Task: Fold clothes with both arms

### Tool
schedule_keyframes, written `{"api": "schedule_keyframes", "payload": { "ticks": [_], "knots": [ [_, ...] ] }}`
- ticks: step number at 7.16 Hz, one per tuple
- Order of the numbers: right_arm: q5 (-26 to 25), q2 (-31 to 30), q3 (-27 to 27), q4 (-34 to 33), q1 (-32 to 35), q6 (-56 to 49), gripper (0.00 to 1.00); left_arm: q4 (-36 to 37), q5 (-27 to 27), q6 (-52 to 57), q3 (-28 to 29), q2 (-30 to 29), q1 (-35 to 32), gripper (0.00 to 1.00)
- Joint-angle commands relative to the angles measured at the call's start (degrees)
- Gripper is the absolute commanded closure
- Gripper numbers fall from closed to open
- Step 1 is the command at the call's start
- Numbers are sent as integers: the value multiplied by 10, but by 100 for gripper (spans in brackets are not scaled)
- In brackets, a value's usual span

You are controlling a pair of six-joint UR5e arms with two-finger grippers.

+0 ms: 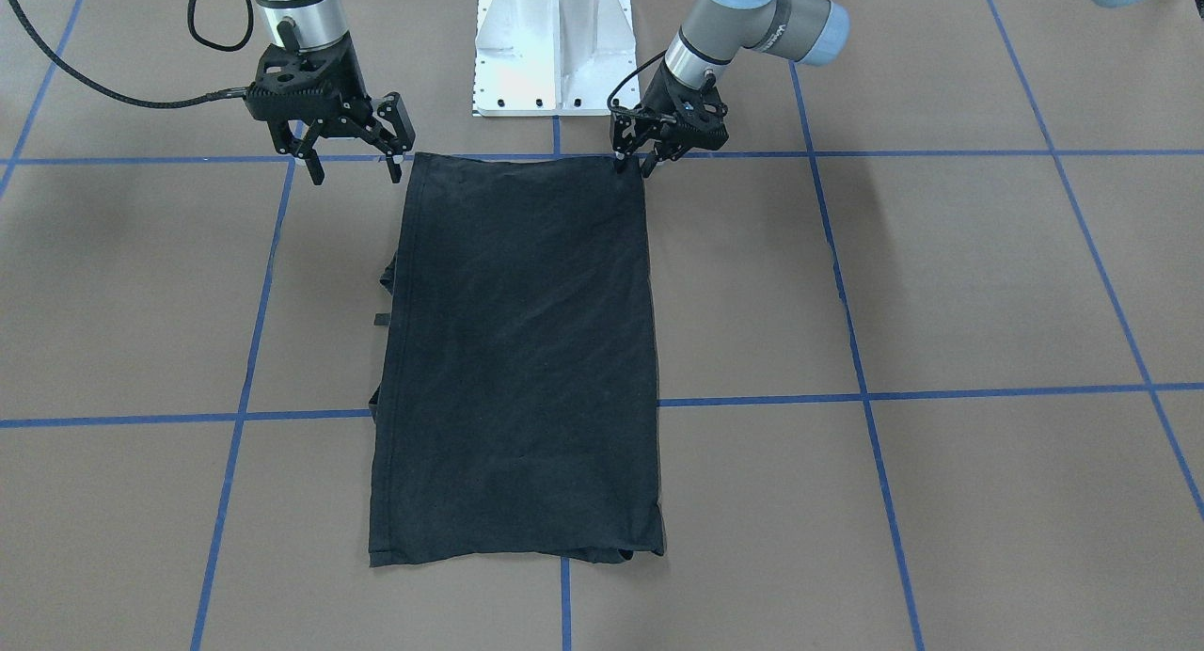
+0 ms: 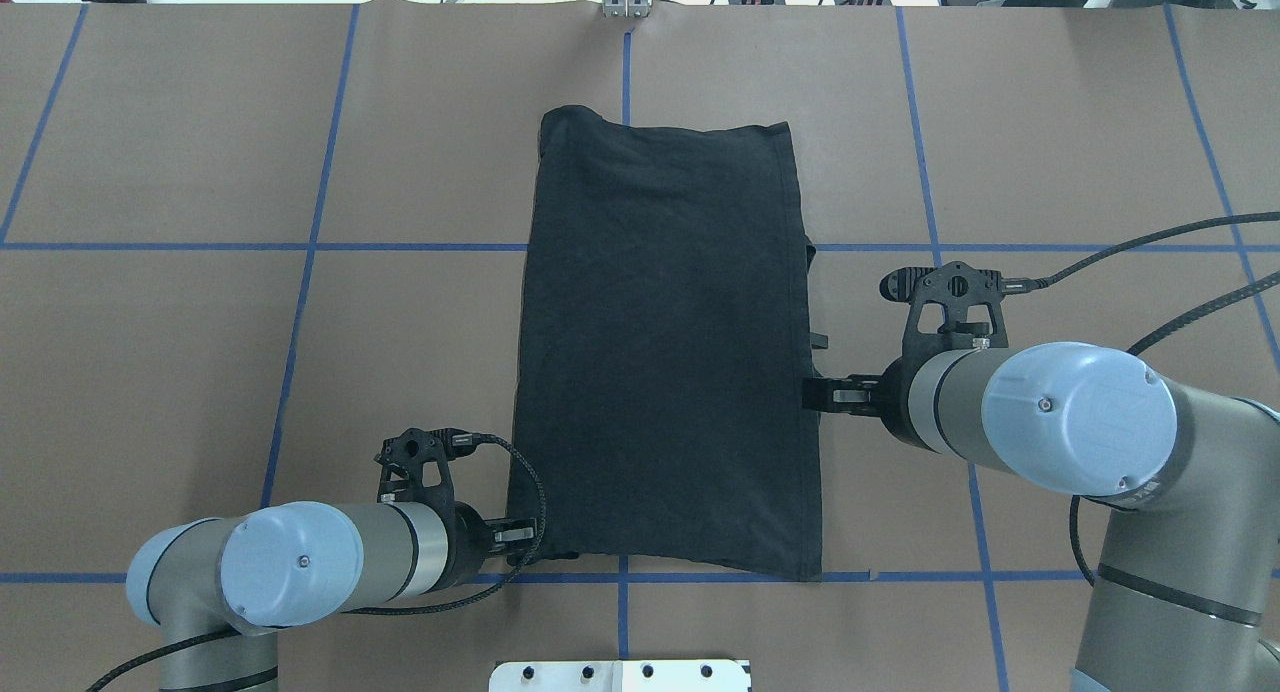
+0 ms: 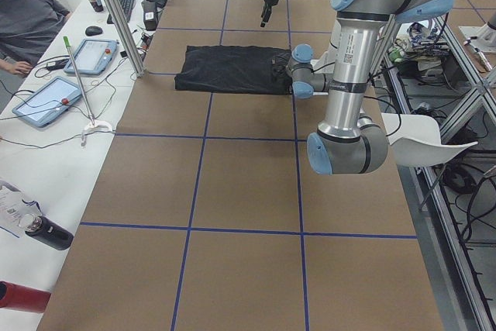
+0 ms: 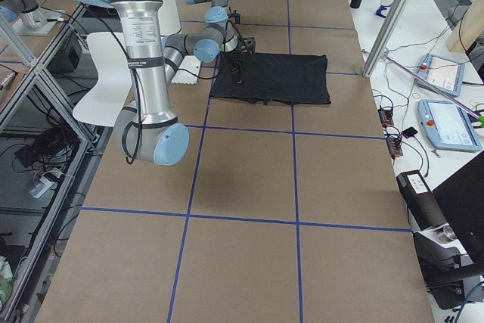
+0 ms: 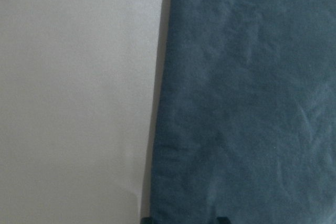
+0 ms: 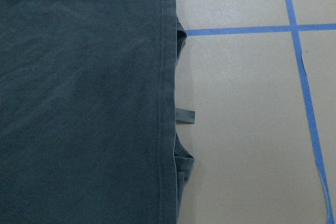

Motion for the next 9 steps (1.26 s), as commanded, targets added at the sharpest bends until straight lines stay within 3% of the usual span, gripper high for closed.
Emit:
{"api": "schedule_keyframes", "payload": {
  "ticks": [1,4,8,9],
  "knots": [
    [0,1,0,0,0,0,0,1,0,0,1,-1,2,46],
    [0,2,0,0,-1,-1,0,0,0,0,1,-1,2,51],
    [0,3,0,0,-1,-2,0,0,1,-3,1,2,2,100],
    [0,3,0,0,-1,-2,0,0,1,-3,1,3,2,100]
  ]
}}
